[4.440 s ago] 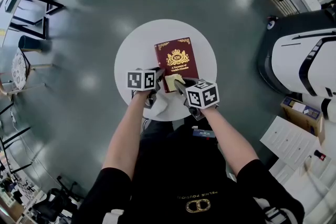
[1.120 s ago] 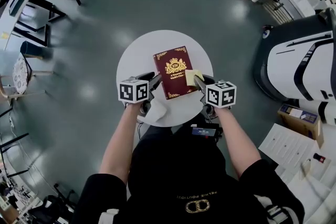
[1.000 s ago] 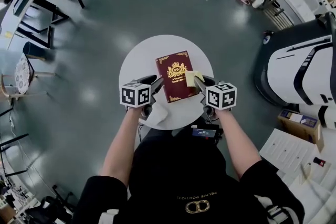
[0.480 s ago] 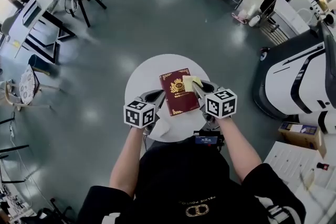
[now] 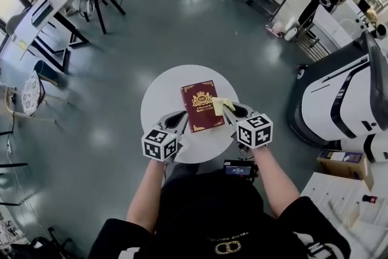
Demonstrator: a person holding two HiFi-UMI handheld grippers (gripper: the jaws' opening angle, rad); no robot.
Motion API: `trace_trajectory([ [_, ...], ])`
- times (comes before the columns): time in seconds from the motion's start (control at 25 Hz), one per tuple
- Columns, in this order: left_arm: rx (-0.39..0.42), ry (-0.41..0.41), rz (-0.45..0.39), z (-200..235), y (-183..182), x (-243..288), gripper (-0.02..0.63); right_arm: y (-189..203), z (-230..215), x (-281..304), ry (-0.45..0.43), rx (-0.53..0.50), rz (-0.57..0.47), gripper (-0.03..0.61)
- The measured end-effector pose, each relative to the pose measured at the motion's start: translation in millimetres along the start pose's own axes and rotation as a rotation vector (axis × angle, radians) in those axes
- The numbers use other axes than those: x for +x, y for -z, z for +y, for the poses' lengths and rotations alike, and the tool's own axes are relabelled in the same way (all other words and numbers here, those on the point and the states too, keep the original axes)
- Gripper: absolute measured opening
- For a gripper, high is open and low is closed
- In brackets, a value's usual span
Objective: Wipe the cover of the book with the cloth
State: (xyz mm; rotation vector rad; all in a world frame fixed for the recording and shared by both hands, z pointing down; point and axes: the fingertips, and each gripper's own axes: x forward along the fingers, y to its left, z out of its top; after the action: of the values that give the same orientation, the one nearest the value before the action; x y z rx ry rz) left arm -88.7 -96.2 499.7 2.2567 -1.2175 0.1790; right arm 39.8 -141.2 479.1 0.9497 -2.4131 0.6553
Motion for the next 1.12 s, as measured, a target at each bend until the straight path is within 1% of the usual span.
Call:
trace_trajectory([
  [0.08,0.014,-0.013,-0.036,-12,2,-7,0.011,2,4,-11,-0.019,-0.027,-0.015,0.087],
  [0.2,0.025,-0.055,-0.065,-38,14,-15,0.011,15,6,-38,-0.041,-0.064,-0.032,0.087],
  [0.36,0.057,-0.094,-0.095,-87,31,-26,0.011,36,2,-83,-0.044,-0.066,-0.065,0.087],
  [0.48,0.060,-0.125,-0.113,-115,44,-34,0.011,48,4,-111,-0.056,-0.070,-0.095,0.087],
  [0.72,0.074,-0.164,-0.116,-166,74,-53,0.012,74,8,-158,-0.081,-0.097,-0.129,0.087],
  [0.92,0.059,-0.189,-0.115,-193,97,-67,0.012,91,13,-184,-0.100,-0.101,-0.135,0.087],
  [1.12,0.048,-0.191,-0.107,-215,115,-77,0.012,103,15,-200,-0.091,-0.104,-0.144,0.087],
])
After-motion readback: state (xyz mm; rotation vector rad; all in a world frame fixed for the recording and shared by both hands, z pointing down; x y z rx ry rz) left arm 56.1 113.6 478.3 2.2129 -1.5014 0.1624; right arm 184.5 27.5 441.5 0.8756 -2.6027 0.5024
